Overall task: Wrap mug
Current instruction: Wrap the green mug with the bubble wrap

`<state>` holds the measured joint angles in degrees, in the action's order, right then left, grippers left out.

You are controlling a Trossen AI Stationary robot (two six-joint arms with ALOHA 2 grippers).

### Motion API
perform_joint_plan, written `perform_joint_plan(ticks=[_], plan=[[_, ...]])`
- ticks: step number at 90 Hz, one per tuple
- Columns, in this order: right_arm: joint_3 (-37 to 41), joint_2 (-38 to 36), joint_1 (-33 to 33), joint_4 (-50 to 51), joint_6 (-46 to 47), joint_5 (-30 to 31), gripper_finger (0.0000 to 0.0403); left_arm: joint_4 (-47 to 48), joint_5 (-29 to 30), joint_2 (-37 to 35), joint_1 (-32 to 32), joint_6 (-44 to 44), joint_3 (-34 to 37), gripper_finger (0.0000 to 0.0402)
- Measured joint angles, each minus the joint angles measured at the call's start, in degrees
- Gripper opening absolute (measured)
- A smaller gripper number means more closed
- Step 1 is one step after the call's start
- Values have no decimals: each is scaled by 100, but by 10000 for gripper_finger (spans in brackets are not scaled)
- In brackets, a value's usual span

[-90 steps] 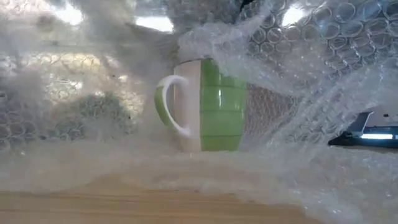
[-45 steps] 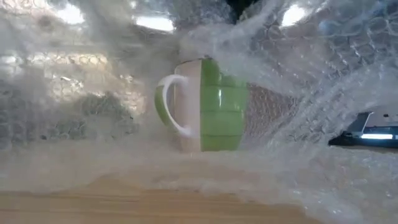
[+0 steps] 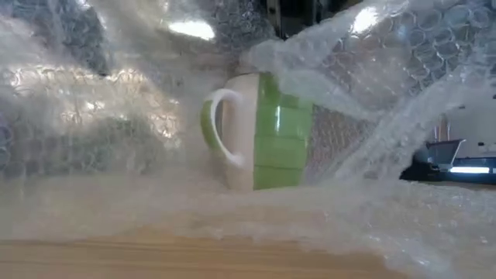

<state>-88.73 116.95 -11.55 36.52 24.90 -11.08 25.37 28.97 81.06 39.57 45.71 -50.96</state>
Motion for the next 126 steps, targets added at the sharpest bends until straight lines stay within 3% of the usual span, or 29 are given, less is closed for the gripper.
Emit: perform_joint_plan(ticks=[15, 36, 65, 84, 96, 106, 126], plan=[[7, 0, 0, -198, -14, 1, 0, -1317, -704, 441, -66, -745, 0, 111], [11, 0, -10, -284, -15, 3, 0, -2897, -691, 669, -468, -1936, 0, 111], [13, 0, -10, -351, -93, -7, 0, -3211, -106, 626, -854, -2661, 0, 111], [24, -40, -9, -458, -85, -117, 0, -3241, -596, 803, -1214, -2611, -2, 111], [-131, -165, -16, -177, 1, -85, 0, -3263, -614, 1027, -1280, -2505, -2, 111], [-540, -229, -101, 585, -4, 327, 0, -3330, -602, 1060, -1298, -2487, -15, 111], [-1661, -291, -496, 1695, -241, 1944, 0, -3427, -663, 1077, -1330, -2601, -9, 111]])
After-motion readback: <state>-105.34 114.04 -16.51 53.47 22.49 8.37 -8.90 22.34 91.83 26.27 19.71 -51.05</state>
